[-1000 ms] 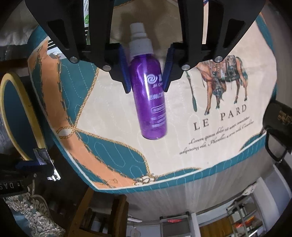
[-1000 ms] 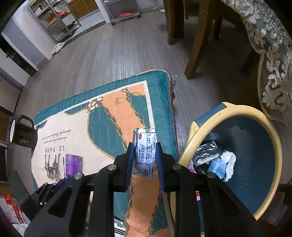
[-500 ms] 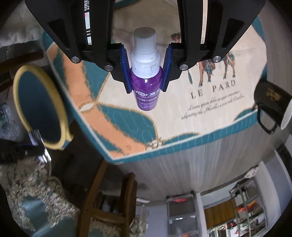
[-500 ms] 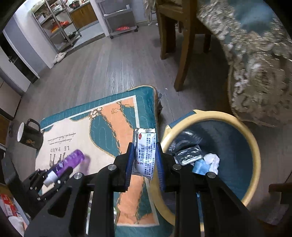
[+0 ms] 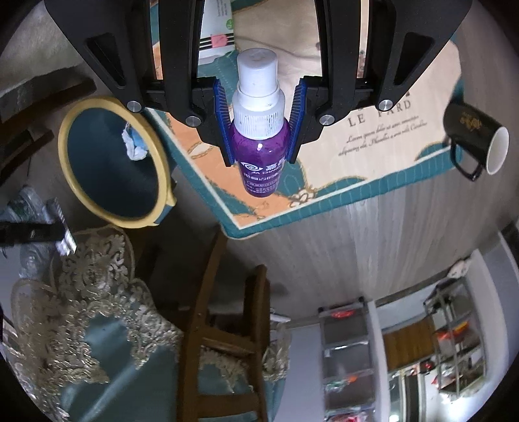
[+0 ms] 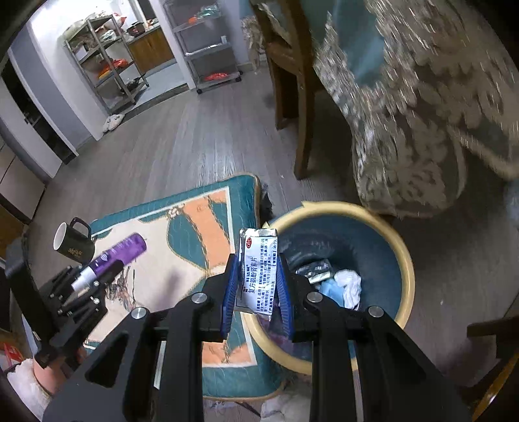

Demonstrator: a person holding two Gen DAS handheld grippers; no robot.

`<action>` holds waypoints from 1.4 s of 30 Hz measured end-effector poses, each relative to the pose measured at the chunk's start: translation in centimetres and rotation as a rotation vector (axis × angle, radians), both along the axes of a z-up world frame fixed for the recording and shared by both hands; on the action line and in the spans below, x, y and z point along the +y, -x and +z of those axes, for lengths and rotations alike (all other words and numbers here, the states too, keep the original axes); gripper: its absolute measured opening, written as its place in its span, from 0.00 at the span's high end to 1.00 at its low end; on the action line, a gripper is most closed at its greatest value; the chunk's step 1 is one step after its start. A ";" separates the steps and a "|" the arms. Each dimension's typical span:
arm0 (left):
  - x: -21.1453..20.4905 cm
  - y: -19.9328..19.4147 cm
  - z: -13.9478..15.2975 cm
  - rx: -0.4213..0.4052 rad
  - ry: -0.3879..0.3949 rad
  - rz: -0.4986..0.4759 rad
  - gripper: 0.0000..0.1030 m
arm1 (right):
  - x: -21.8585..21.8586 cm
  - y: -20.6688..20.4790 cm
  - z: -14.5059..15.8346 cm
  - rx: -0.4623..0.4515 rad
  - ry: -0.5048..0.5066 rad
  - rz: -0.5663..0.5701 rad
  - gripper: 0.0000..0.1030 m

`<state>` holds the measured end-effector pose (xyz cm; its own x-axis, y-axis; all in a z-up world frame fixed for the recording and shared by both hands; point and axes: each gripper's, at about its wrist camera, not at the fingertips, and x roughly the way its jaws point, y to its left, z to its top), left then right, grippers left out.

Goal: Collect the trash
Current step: 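Carry the white wrapper and purple bottle over the bin with both tools, then open both tools to drop the wrapper and bottle into the bin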

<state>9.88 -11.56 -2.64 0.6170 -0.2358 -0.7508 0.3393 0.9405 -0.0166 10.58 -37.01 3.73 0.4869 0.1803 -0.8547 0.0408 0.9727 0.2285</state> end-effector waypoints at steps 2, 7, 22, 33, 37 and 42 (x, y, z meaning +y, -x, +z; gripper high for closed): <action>-0.2 0.0 0.0 0.002 0.007 -0.004 0.67 | -0.4 -0.1 -0.8 0.025 -0.022 -0.009 0.78; -1.1 -0.3 -0.3 0.006 0.004 -0.020 0.67 | -1.0 -0.2 -1.2 0.023 -0.010 -0.001 0.78; -7.4 0.7 -0.1 -0.012 -0.013 -0.154 0.67 | -4.9 -0.2 -4.3 0.089 0.008 -0.037 0.78; -12.8 1.1 -0.6 0.005 0.035 -0.299 0.67 | -8.9 0.0 -5.9 0.127 0.029 -0.090 0.78; -15.0 1.6 -0.8 -0.005 0.034 -0.353 0.67 | -10.5 0.3 -6.4 0.142 0.011 -0.121 0.78; -16.4 1.9 -0.9 -0.017 0.041 -0.390 0.67 | -11.7 0.6 -6.7 0.147 -0.007 -0.138 0.78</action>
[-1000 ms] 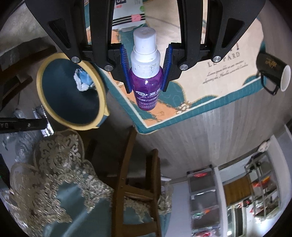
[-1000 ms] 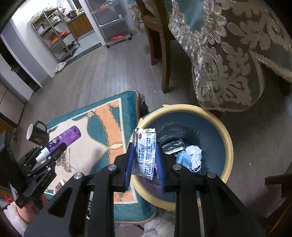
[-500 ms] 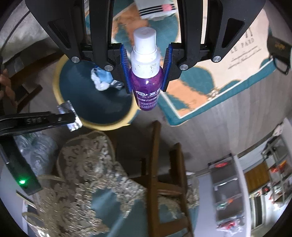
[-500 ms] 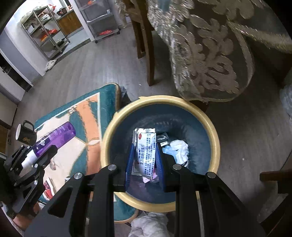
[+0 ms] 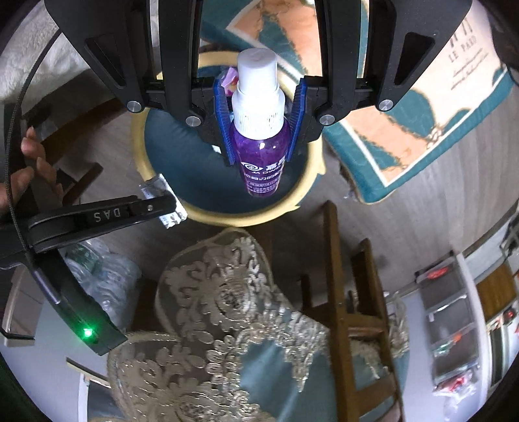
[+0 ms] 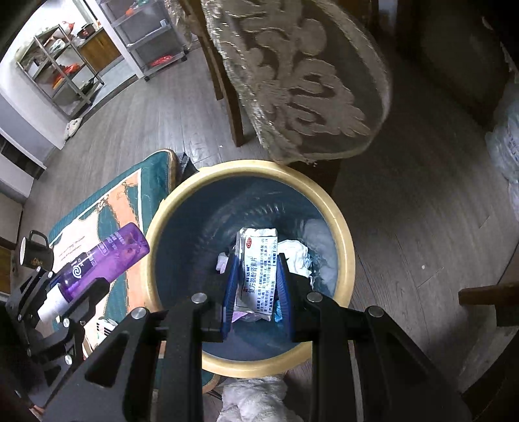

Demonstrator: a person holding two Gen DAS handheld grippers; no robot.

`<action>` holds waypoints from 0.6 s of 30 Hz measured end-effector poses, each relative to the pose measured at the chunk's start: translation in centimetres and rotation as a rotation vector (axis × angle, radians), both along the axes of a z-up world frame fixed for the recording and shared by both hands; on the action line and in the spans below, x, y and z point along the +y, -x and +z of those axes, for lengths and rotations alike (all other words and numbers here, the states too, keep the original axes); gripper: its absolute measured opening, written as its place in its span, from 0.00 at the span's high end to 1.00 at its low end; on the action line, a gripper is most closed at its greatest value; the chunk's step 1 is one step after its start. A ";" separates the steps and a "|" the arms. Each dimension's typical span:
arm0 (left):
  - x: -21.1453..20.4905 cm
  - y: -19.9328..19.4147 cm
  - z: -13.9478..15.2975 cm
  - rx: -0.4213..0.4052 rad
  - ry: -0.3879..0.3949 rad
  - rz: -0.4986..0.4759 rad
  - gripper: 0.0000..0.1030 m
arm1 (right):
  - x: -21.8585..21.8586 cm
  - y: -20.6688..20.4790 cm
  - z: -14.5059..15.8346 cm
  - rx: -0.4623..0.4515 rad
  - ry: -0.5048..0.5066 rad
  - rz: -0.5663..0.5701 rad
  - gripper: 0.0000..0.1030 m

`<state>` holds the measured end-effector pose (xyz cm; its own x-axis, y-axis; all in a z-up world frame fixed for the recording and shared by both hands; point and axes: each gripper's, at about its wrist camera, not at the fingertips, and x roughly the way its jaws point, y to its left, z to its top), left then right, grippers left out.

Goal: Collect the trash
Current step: 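Open both tools to drop the wrapper and bottle into the bin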

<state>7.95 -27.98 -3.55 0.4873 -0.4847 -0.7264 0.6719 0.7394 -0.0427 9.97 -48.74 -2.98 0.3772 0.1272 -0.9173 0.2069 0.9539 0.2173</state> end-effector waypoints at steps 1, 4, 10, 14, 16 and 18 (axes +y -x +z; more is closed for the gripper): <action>-0.1 0.0 0.0 -0.002 0.002 -0.003 0.67 | -0.1 -0.2 -0.1 0.001 -0.005 -0.003 0.78; -0.1 0.0 0.0 -0.011 0.001 0.001 0.55 | -0.3 -0.2 -0.2 0.001 -0.010 -0.008 0.78; 0.5 -0.4 -0.1 -0.012 -0.001 0.021 0.50 | -0.3 -0.4 -0.4 0.004 -0.017 -0.020 0.77; 1.4 -0.6 -0.1 -0.006 -0.007 0.036 0.50 | -0.1 -0.6 0.0 -0.007 -0.014 -0.020 0.73; 1.8 -0.7 -0.1 -0.006 -0.011 0.043 0.50 | 0.1 -0.7 0.3 -0.016 -0.016 -0.025 0.61; 2.2 -0.7 0.0 -0.008 -0.015 0.051 0.50 | 0.2 -0.7 0.6 -0.028 -0.017 -0.031 0.57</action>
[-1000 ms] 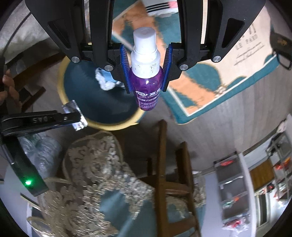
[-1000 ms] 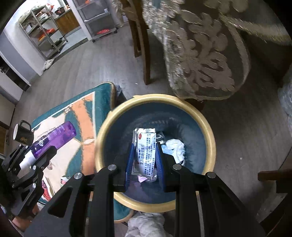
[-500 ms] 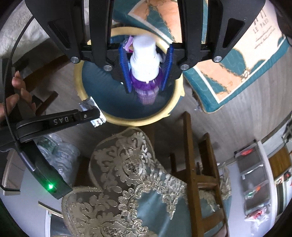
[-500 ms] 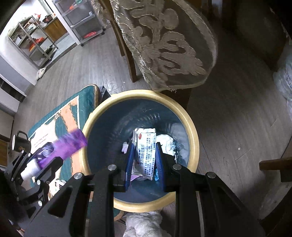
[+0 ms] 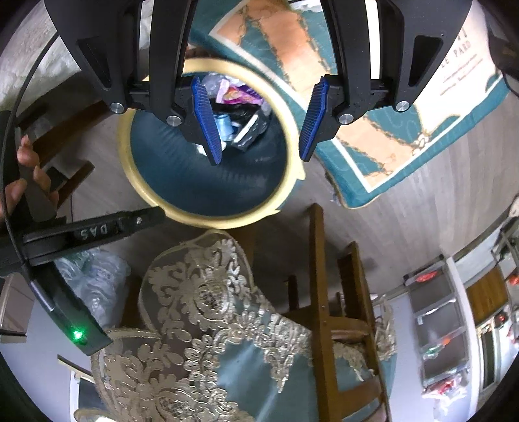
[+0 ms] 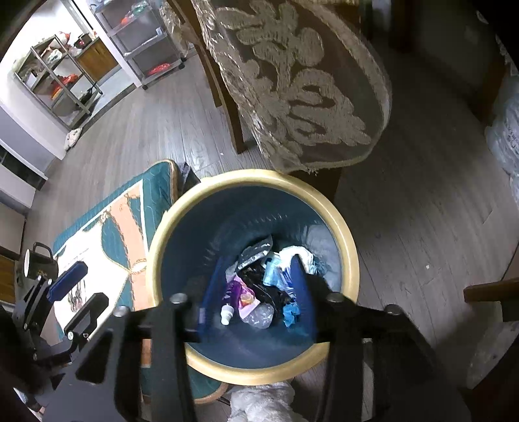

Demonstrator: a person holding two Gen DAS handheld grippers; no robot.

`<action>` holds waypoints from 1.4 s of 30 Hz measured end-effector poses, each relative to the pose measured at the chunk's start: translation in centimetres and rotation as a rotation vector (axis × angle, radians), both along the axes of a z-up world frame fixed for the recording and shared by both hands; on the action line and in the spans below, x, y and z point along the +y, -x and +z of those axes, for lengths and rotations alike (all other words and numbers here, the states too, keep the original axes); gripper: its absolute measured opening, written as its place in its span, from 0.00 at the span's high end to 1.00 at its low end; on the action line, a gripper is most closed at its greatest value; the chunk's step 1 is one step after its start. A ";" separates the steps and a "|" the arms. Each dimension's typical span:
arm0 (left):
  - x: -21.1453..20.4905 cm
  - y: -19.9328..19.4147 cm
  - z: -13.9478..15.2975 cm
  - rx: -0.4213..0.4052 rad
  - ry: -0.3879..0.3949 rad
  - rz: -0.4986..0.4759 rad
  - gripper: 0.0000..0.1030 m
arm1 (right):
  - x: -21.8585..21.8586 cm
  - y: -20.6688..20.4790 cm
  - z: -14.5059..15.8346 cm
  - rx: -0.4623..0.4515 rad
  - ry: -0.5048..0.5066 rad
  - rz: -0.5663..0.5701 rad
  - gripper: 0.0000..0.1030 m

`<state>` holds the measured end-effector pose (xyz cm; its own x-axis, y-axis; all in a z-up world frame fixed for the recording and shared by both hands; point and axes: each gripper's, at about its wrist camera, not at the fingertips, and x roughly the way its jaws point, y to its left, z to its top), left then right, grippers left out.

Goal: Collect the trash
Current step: 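Move both open tools back over the box and packet on the rug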

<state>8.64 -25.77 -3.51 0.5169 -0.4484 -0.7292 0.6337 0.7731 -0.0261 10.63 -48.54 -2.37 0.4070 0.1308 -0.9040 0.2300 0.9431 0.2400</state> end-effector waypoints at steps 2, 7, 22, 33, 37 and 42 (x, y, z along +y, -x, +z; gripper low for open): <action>0.7 0.0 0.2 -0.003 -0.003 0.012 0.50 | 0.2 0.0 0.2 -0.007 -0.001 -0.003 0.54; 3.3 0.2 1.3 -0.016 -0.002 0.065 0.50 | 1.2 0.2 1.4 -0.037 0.003 -0.017 0.45; 15.2 2.5 3.4 -0.071 0.021 0.375 0.21 | 11.3 3.8 8.0 -0.349 0.135 -0.015 0.07; 24.8 5.1 2.4 -0.110 -0.028 0.596 0.11 | 19.1 6.9 6.3 -0.415 0.116 -0.008 0.06; 27.6 5.8 1.4 -0.065 -0.030 0.661 0.11 | 22.2 7.6 3.7 -0.374 0.113 0.041 0.06; 30.0 7.0 0.4 -0.040 -0.074 0.723 0.11 | 24.3 8.1 0.0 -0.268 0.097 0.092 0.06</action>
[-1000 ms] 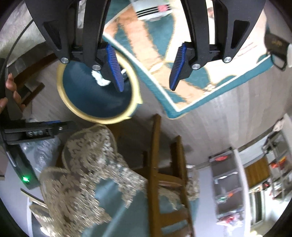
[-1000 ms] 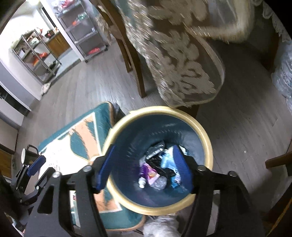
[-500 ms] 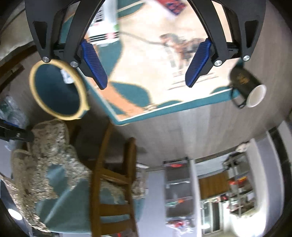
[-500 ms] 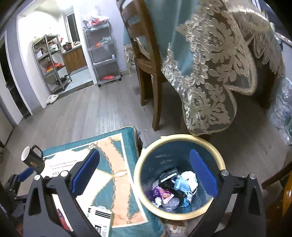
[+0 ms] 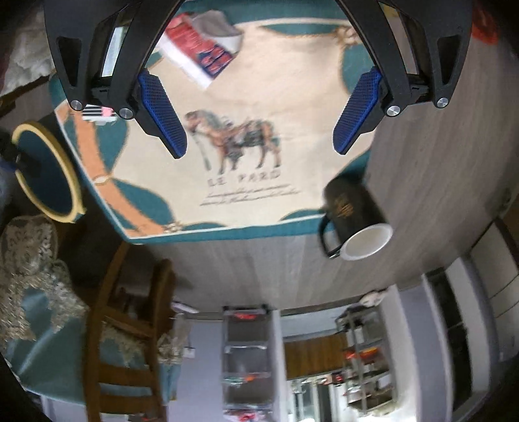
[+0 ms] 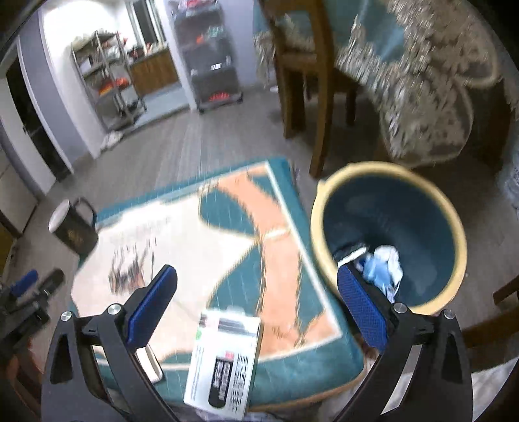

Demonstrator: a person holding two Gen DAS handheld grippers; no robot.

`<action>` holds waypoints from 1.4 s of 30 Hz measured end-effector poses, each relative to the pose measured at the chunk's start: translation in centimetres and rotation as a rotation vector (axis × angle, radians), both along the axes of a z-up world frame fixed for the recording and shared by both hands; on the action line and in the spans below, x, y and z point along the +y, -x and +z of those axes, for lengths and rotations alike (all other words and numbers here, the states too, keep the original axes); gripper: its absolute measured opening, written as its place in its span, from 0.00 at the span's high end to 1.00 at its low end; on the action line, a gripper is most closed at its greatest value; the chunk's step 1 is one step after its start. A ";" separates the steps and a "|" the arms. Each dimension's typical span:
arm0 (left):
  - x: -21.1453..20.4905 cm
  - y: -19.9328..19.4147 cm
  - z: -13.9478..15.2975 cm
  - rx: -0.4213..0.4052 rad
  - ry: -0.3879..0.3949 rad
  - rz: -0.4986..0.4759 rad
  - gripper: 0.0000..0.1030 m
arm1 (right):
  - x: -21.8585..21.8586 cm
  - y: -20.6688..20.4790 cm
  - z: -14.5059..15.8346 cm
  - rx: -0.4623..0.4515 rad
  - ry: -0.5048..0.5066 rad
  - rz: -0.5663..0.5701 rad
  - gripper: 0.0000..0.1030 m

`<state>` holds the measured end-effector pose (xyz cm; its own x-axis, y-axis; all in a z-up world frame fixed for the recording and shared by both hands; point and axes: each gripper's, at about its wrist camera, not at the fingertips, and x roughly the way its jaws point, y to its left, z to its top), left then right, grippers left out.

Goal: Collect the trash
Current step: 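Move both open tools back over the box and packet on the rug, then grasp the white COLTALIN box with the right tool while the left tool grasps the red-and-white packet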

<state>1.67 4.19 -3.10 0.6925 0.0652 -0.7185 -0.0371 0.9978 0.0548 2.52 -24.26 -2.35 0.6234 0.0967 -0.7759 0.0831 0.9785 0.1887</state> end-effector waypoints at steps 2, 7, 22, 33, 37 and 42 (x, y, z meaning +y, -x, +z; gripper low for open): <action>1.1 0.1 -0.1 0.008 0.041 0.047 0.11 | 0.5 0.3 -1.1 0.034 -0.007 0.011 0.06; 2.6 -0.3 0.0 -0.001 0.130 0.128 0.11 | 3.0 0.9 -4.2 0.110 0.011 0.068 0.06; 2.2 -0.3 -0.2 0.000 0.177 0.116 0.11 | 8.3 0.2 -9.9 0.197 0.218 0.144 0.22; 1.3 -0.4 -0.6 0.014 0.155 0.088 0.11 | 6.3 -0.5 -11.1 0.290 0.124 0.107 0.25; 0.6 0.1 -2.6 0.080 0.187 0.092 0.11 | 5.7 -0.6 -9.6 0.235 0.094 0.084 0.27; -1.0 1.8 -6.5 0.188 0.180 0.153 0.12 | 4.1 -1.1 -8.2 0.190 0.096 0.030 0.27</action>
<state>-0.08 3.21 -9.60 0.5380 0.0182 -0.8428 -0.1936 0.9757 -0.1025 3.62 -20.18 -10.54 0.4631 0.0329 -0.8857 0.0793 0.9938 0.0784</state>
